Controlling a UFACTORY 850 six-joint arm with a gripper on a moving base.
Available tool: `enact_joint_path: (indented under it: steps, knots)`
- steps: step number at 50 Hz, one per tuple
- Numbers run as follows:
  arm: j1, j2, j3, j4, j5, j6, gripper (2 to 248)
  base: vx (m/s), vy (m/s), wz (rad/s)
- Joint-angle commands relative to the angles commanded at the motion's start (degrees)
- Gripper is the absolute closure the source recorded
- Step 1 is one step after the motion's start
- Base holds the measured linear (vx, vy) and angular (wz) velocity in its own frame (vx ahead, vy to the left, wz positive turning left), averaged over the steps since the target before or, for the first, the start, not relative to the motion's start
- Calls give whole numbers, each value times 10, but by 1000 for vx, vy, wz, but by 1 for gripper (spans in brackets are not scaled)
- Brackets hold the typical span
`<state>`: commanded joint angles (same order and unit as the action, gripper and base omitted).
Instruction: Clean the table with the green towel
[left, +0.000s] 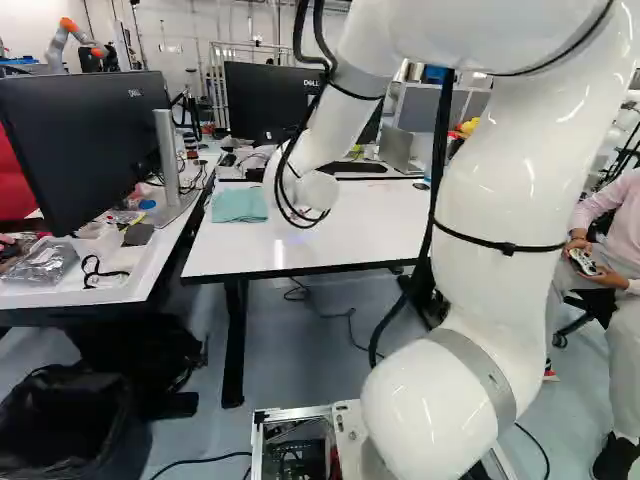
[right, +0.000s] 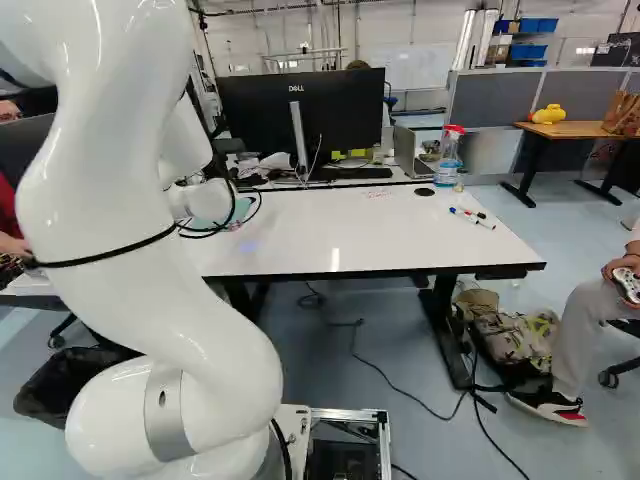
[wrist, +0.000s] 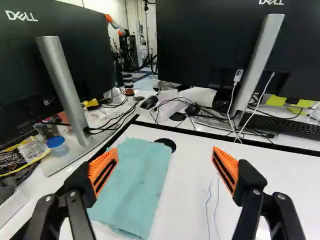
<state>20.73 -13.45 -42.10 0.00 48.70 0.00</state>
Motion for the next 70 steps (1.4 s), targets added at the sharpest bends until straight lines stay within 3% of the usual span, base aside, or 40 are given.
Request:
enact_joint_path:
  steps: [58, 70]
  knots:
    - [75, -99, -119, 0, -111, 0, 3, 0, 0, 0]
    - [82, -119, -143, 3, -138, 0, 3, 0, 0, 0]
